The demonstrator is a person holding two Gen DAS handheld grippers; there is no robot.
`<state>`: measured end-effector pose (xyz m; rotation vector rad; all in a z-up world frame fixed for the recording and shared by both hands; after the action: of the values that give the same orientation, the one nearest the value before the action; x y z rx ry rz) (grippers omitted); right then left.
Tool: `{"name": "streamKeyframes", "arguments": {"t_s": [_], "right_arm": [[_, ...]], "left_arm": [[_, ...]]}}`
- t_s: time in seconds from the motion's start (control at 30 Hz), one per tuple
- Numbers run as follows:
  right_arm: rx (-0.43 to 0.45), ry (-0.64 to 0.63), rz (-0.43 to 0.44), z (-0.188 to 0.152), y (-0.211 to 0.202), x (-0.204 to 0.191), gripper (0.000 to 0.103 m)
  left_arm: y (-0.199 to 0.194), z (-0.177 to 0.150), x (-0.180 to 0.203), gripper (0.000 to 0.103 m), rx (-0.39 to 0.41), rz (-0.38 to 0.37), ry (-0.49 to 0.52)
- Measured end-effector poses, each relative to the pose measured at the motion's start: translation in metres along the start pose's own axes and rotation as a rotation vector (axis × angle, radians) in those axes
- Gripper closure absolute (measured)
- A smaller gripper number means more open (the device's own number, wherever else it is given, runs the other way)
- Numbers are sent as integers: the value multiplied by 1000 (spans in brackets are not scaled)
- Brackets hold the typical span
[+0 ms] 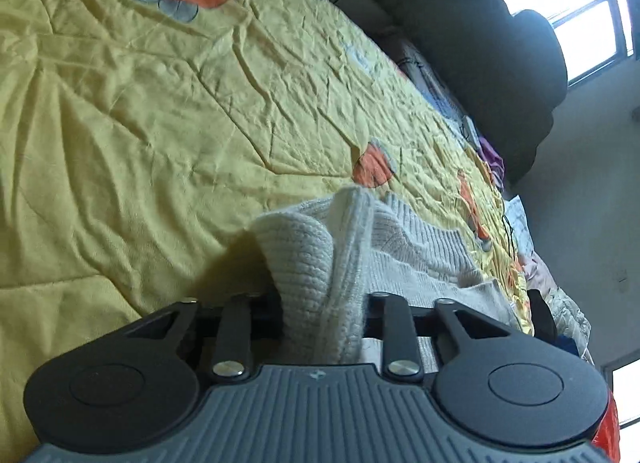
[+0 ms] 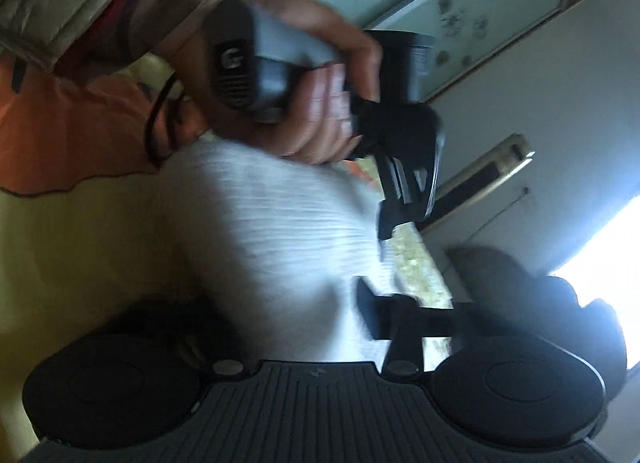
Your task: Fold small clothes
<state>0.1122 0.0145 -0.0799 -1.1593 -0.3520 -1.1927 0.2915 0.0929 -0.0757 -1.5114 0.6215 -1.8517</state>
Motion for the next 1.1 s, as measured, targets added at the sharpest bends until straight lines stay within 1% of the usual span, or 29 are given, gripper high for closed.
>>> {"name": "streamKeyframes", "arguments": {"t_s": [0.03, 0.13, 0.23, 0.37, 0.53, 0.73, 0.9, 1.0, 1.1], "right_arm": [[4, 2, 0, 0, 0, -1, 73], [31, 15, 1, -4, -10, -1, 79], [56, 83, 33, -9, -17, 13, 80], [86, 223, 96, -18, -32, 41, 80], [125, 384, 120, -36, -50, 78, 80], [145, 513, 103, -65, -63, 109, 82], [161, 563, 63, -93, -76, 121, 83], [171, 578, 19, -109, -83, 131, 83], [174, 616, -1, -127, -87, 146, 84]], "left_arm": [[-2, -2, 3, 80, 11, 10, 9], [-9, -5, 19, 80, 47, 56, 34], [-18, -5, 41, 80, 89, 102, 57], [-34, -5, 69, 80, 142, 101, 53], [-40, -7, 102, 80, 191, 111, 37], [-40, -18, 146, 80, 253, 151, 71], [-34, -26, 195, 80, 294, 177, 130], [-24, -30, 223, 80, 319, 205, 168], [-12, -33, 248, 80, 327, 219, 192]]}}
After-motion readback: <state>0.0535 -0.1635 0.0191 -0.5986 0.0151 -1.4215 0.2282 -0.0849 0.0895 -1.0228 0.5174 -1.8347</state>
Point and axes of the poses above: each gripper's, at about its wrist camera, not at the fingertips, and y roughly the way its jaws point, x to its right, z to its top, the point moved 4 cm from there along y, roughly the way its jaws point, and after that the axes turned 15 degrees about -x, right-handed, at the moved point
